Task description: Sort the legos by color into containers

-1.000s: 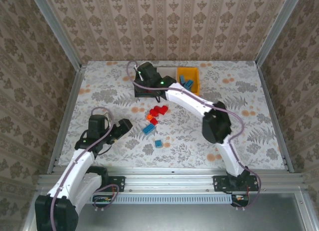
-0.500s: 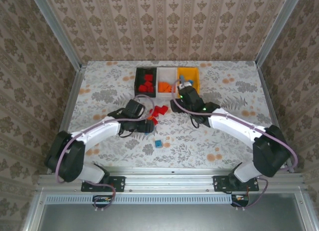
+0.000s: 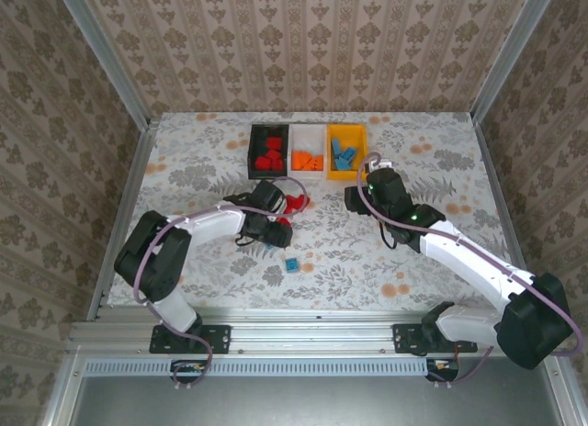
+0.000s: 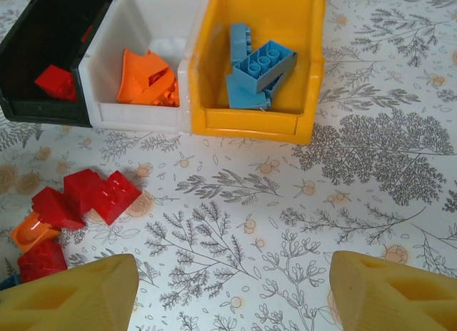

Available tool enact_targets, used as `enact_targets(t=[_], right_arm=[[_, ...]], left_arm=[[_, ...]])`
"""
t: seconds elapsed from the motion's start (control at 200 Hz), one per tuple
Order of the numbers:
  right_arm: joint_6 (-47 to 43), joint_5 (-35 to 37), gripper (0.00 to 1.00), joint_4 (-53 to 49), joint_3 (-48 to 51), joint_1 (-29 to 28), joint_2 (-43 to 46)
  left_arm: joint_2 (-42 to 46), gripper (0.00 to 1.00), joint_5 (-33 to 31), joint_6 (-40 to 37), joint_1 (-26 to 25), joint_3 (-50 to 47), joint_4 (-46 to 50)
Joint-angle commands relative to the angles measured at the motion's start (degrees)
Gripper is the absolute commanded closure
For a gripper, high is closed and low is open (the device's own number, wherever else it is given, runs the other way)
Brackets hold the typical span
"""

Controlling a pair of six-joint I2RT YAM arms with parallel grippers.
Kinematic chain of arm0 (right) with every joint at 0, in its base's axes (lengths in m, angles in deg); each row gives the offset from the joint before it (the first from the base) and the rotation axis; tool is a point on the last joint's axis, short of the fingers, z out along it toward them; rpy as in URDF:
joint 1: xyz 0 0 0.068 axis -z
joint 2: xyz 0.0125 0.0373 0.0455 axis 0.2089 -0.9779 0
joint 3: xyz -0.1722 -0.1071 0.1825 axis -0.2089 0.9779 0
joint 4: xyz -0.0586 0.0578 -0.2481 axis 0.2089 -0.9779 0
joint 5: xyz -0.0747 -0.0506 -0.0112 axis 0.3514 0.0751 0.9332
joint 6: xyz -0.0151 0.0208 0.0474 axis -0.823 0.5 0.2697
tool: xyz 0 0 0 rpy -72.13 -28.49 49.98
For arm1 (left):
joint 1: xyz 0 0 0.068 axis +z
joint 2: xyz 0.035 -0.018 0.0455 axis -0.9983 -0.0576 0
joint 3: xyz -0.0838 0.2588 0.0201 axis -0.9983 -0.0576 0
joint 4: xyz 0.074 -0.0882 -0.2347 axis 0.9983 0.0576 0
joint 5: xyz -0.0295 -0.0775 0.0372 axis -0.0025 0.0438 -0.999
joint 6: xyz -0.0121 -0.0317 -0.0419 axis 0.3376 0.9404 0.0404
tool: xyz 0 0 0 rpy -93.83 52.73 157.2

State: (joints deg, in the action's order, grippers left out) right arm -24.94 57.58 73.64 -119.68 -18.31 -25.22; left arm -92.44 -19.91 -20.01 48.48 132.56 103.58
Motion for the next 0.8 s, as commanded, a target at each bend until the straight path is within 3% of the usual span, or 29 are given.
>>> enact_targets(t=[0.0,0.135,0.365,0.53,0.67,0.795], right_arm=[[0.56,-0.35,0.28,-0.13,0.83,0.31,0.75],[0.37,-0.15,0.28,-0.27,1.08,0.59,1.49],[0.29,0.17,0.28,-0.56,2.10,1.26,3.56],[0.75,1.00,0.28,-0.97,3.60,1.58,5.71],[5.39,3.80,0.29,-0.74,7.85,2.46,7.03],[15.37,2.72,0.30,2.91,16.34,2.51,7.73]], left_arm=[[-1.71,0.32,-0.63,-1.54,-0.19,1.16,1.45],[-1.87,0.53,-0.34,-0.37,-1.09,0.48,1.06],[2.02,0.72,-2.14,1.44,-5.04,-0.80,2.80],[7.86,0.74,-2.40,2.94,-7.86,1.61,6.34],[6.38,0.73,-1.67,0.06,-7.21,13.34,8.36],[-7.24,0.76,3.54,-4.50,-5.51,35.46,13.02]])
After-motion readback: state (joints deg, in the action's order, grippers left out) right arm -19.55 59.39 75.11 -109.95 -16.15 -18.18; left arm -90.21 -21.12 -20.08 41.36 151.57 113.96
